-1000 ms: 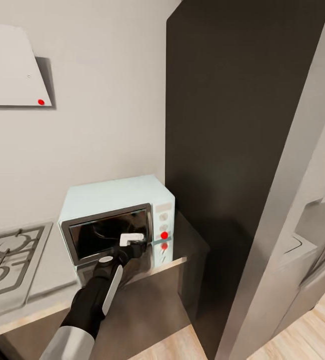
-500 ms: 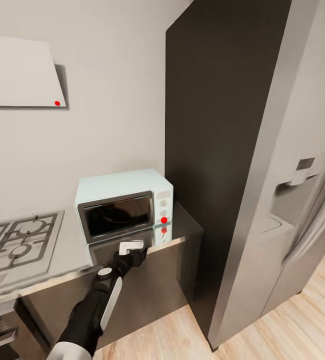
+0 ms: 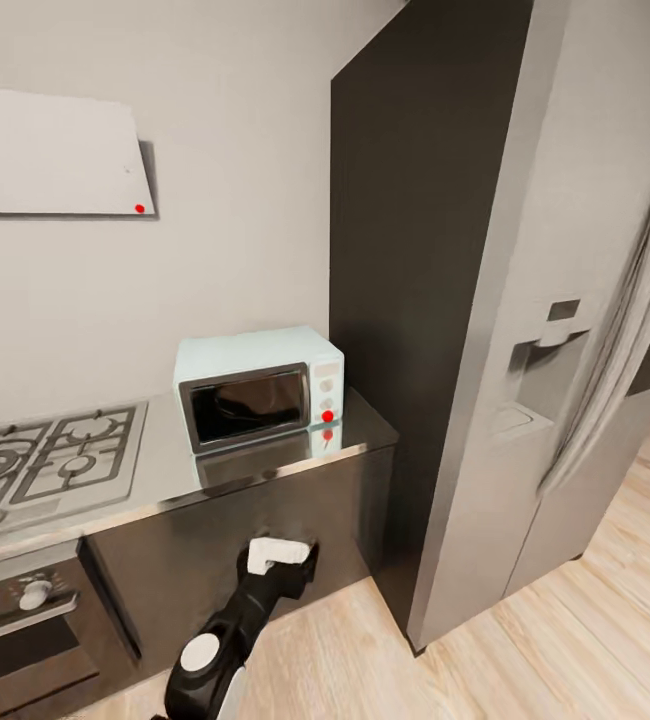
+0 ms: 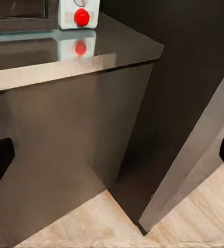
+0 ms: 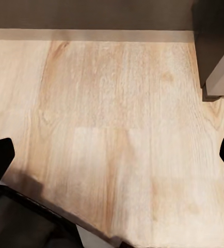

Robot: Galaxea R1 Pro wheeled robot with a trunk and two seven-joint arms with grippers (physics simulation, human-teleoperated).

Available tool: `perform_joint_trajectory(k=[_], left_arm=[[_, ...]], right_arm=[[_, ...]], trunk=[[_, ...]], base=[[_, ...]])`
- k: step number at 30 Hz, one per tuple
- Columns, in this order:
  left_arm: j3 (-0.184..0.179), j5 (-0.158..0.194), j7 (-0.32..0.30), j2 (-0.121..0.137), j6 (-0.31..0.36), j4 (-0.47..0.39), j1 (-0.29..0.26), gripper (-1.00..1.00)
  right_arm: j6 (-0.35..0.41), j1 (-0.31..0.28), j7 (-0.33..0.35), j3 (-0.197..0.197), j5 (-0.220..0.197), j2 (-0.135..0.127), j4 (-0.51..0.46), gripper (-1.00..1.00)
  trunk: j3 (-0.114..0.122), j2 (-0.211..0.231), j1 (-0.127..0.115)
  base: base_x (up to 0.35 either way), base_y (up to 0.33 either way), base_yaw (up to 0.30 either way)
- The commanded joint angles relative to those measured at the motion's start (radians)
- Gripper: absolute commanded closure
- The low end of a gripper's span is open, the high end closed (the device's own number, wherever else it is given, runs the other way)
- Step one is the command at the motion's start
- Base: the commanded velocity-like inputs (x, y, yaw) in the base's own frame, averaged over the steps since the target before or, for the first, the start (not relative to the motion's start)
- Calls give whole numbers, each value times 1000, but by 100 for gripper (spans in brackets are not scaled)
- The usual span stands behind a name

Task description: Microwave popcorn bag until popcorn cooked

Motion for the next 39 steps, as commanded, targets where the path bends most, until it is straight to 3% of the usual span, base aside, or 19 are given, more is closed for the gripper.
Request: perform_joint_trajectory(k=[1, 3, 4, 6, 8, 10, 13, 28, 30, 31, 33, 35, 36, 38, 39], left_arm=[[2, 2, -2, 30, -62, -1, 59, -100], [8, 4, -3, 75, -247, 3, 190, -100], [9, 6, -3, 83, -308, 5, 226, -100], [11, 8, -2, 91, -393, 13, 282, -100], [32, 10, 2, 97, -445, 108, 322, -100], [76, 10, 4, 96, -464, 280, 331, -100], [96, 10, 7, 89, -469, 348, 330, -100], [98, 13, 8, 86, -470, 363, 309, -100], [100, 13, 8, 87, -470, 364, 309, -100], [101, 13, 8, 87, -470, 370, 309, -100], [111, 14, 8, 88, -470, 373, 310, -100], [139, 14, 8, 90, -470, 375, 313, -100], [161, 14, 7, 89, -470, 376, 313, -100], [178, 13, 6, 87, -470, 383, 310, -100], [180, 13, 6, 86, -470, 390, 310, -100]], right_arm=[[-1, 0, -1, 1, 5, -1, -1, -100], [-1, 0, -1, 1, 5, -1, -1, -100], [-1, 0, -1, 1, 5, -1, -1, -100], [-1, 0, -1, 1, 5, -1, -1, -100], [-3, 0, -1, 1, 5, -2, -1, -100], [-26, 0, -2, 1, 3, -2, 0, -100], [-39, 0, -3, -1, 1, -4, 1, -100], [-39, 0, -5, -12, -12, 2, -8, -100], [-38, -1, -7, -17, -13, 4, -23, -100], [-32, -1, -10, -15, -7, 7, -80, -100], [23, 1, -11, -10, -1, 22, -215, -100], [192, -1, -10, 3, 2, 45, -403, -100], [368, -5, -7, 25, 3, 57, -574, -100], [618, -36, -6, 77, 2, 72, -808, -100], [701, -71, -6, 98, 1, 78, -865, -100]], trunk=[[-1, -1, 0], [-1, -1, 0], [-1, -1, 0], [-1, -1, 0], [-1, -1, 0], [-1, -1, 0], [-1, -1, 0], [-1, -1, 0], [-1, -1, 0], [-1, -1, 0], [-1, -1, 0], [-1, -1, 0], [-1, -1, 0], [-1, -1, 0], [-1, -1, 0]], base=[[-341, 0, 0], [-172, 0, 0], [-75, 0, 0], [-39, 0, 0], [-12, 0, 0], [-3, 0, 0], [0, 0, 0], [0, 0, 0], [0, 0, 0], [0, 0, 0], [0, 0, 0], [0, 0, 0], [0, 0, 0], [0, 0, 0], [0, 0, 0]])
